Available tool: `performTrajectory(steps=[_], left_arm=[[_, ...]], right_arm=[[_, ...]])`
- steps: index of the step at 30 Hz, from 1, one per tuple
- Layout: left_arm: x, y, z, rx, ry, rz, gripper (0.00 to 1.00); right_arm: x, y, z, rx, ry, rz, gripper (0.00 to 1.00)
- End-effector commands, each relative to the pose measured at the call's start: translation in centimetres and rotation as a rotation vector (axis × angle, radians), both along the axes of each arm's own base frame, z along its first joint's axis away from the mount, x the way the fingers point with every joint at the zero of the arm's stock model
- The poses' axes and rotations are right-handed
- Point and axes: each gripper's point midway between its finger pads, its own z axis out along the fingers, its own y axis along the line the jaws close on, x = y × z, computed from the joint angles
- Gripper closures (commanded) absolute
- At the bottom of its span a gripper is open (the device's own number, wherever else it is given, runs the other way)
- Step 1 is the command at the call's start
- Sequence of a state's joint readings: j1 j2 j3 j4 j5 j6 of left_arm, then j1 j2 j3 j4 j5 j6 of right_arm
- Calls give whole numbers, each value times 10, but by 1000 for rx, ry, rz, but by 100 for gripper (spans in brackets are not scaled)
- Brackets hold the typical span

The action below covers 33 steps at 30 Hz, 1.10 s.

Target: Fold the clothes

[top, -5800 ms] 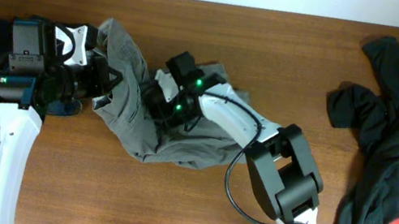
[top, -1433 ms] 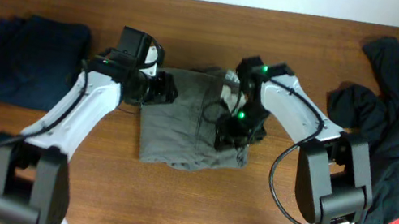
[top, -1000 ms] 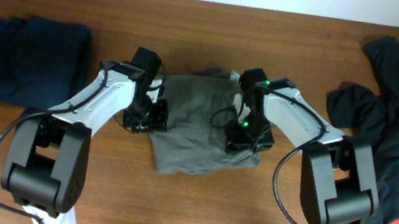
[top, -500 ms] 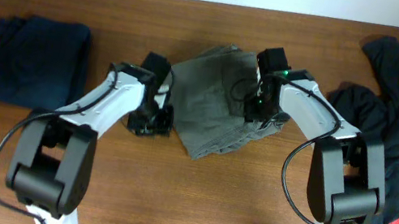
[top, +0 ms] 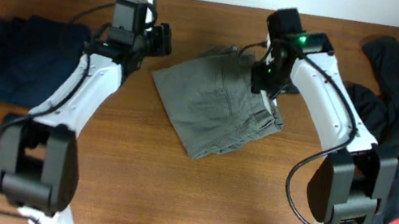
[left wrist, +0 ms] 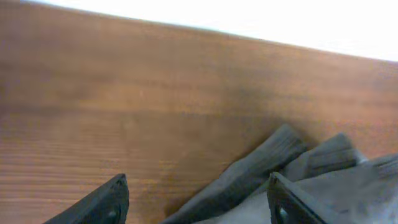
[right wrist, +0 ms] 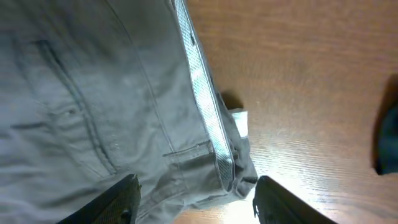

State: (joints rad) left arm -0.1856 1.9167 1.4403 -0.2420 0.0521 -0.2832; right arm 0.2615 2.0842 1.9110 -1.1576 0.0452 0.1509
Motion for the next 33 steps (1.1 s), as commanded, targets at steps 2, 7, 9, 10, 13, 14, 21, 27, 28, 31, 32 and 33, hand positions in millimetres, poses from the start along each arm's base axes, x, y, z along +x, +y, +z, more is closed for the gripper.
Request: performTrajectory(steps=[2, 7, 9, 10, 13, 14, 21, 27, 28, 31, 32, 33], left_arm=[[-6, -13, -68, -15, 142, -66, 30], [-34, -35, -110, -109, 310, -164, 37], [-55, -40, -118, -145, 404, -193, 44], [-65, -40, -122, -151, 450, -196, 48], [-108, -37, -135, -161, 646, -190, 67], [-124, -34, -139, -154, 717, -181, 73], [-219, -3, -139, -39, 1123, -101, 96], [-223, -4, -128, -49, 1130, -108, 96], [-210, -7, -119, -56, 1063, -115, 94], [-184, -11, -95, -68, 920, -135, 90], [-174, -13, -85, -74, 861, -142, 89], [-168, -15, -77, -79, 819, -146, 87]], right_arm=[[6, -4, 41, 2, -63, -15, 36], [3, -5, 53, -3, -62, 1, 36], [2, -6, 54, -5, -60, 2, 35], [2, -8, 54, -5, -56, -1, 35], [-1, -14, 53, -9, -41, -13, 35], [-1, -17, 52, -11, -35, -19, 35], [-9, -39, 49, -23, 13, -64, 35], [-11, -52, 49, -26, 29, -91, 34], [-11, -55, 48, -26, 33, -98, 34], [-11, -57, 48, -26, 33, -102, 33], [-11, -57, 48, -26, 33, -102, 33], [-11, -57, 48, -26, 33, -102, 33]])
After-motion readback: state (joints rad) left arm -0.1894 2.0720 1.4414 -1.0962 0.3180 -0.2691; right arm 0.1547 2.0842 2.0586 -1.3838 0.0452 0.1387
